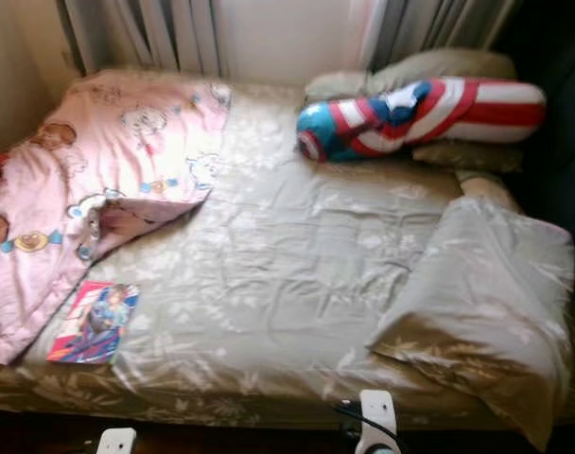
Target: Clean up the room
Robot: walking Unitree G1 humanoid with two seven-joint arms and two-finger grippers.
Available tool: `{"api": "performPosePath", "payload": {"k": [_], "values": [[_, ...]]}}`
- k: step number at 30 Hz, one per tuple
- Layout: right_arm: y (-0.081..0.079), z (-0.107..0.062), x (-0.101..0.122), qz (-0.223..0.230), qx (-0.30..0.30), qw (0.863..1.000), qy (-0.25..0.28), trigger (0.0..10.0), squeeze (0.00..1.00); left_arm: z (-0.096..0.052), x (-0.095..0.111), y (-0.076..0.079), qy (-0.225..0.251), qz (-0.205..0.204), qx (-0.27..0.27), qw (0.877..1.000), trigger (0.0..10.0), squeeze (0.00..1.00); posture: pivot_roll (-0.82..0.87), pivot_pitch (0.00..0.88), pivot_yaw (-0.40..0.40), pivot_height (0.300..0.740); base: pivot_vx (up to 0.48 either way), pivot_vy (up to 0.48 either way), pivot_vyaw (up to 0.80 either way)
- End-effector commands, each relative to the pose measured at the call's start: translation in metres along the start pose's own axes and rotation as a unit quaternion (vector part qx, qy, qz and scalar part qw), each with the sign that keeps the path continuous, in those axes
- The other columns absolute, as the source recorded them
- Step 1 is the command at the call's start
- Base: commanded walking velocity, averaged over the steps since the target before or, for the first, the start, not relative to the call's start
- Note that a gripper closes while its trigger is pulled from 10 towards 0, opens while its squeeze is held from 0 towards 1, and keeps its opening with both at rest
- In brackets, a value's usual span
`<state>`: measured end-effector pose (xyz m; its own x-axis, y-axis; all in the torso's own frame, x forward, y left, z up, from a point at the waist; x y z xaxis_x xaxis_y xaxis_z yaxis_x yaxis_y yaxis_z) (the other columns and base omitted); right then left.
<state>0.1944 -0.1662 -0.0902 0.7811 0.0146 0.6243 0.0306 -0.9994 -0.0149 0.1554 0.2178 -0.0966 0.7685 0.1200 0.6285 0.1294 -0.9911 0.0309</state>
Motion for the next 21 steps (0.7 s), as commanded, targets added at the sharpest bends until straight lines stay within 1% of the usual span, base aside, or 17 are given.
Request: {"api": "performPosePath", "payload": {"k": [1,18,21], "values": [[0.0099,-0.0015,-0.0018,0.000,-0.013,1.000,-0.001,10.0,0.00,-0.0004,-0.0050,0.0045,-0.008,-0.005,-0.004,1.000,10.0,0.00,0.06,0.101,-0.068,0.740,0.000,-0.420,0.00],[0.0121,-0.0014,0.0001,0.004,-0.017,1.000,0.003,10.0,0.00,-0.0005,-0.0058,0.0041,-0.011,-0.008,-0.002,1.000,10.0,0.00,0.05,0.136,-0.071,0.740,0.000,-0.384,0.00],[0.0125,-0.0015,-0.0003,0.004,-0.018,1.000,0.002,10.0,0.00,-0.0005,-0.0059,0.0042,-0.011,-0.008,-0.002,1.000,10.0,0.00,0.05,0.138,-0.070,0.740,0.000,-0.296,0.00]]}}
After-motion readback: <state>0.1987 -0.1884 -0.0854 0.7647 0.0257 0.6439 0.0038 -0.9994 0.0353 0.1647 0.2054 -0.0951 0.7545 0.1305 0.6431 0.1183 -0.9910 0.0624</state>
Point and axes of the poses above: a point about 5 cm out from each wrist's last joint towards the gripper, its own z axis pointing out of the wrist towards the gripper, its own x axis along the axis of the wrist's last joint, y = z × x, the point moved 1 cm from there along z, pointing out of the wrist towards the gripper, and after that the axes turned 5 degrees about -z, right-handed, at the moved point
